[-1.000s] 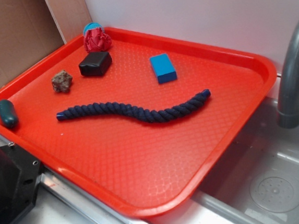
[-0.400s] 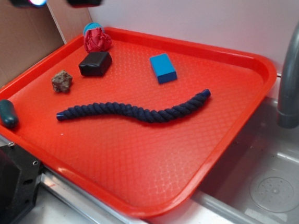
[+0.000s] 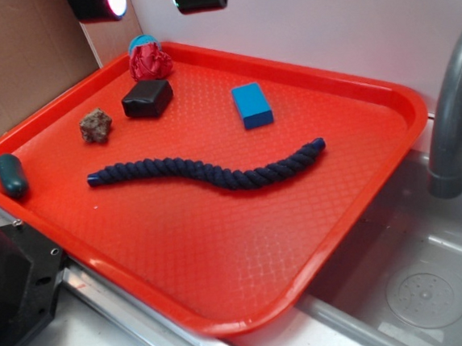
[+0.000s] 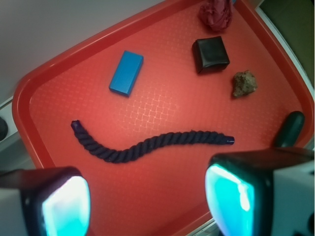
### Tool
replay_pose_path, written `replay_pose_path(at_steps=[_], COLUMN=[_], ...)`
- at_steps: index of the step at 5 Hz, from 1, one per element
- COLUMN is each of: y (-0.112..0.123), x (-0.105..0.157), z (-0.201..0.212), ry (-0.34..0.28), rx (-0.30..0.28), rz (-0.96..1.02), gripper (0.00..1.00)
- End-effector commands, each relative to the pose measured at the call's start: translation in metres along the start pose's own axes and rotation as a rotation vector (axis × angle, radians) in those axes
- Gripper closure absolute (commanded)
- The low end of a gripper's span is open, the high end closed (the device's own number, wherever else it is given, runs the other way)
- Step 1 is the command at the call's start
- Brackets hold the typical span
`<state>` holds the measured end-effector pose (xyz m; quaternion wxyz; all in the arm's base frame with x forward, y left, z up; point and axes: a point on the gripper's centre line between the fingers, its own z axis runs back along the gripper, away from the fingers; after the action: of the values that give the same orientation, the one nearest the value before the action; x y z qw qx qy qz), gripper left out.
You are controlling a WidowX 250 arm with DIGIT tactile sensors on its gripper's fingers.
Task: Grab the blue block.
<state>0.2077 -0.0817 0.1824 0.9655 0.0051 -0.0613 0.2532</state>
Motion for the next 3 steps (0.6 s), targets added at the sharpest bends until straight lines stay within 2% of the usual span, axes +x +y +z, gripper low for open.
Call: replay_pose_path(at_steps=[1, 2, 3], y=[0.0, -0.024, -0.022], x=[0.01, 0.022, 0.038], z=[0.012, -0.032, -0.064], ry=[-0.029, 0.015, -0.017], rx=[-0.034, -0.079, -0.075], rz=[0.012, 0.273, 0.522], gripper=[0.0, 0.0, 0.0])
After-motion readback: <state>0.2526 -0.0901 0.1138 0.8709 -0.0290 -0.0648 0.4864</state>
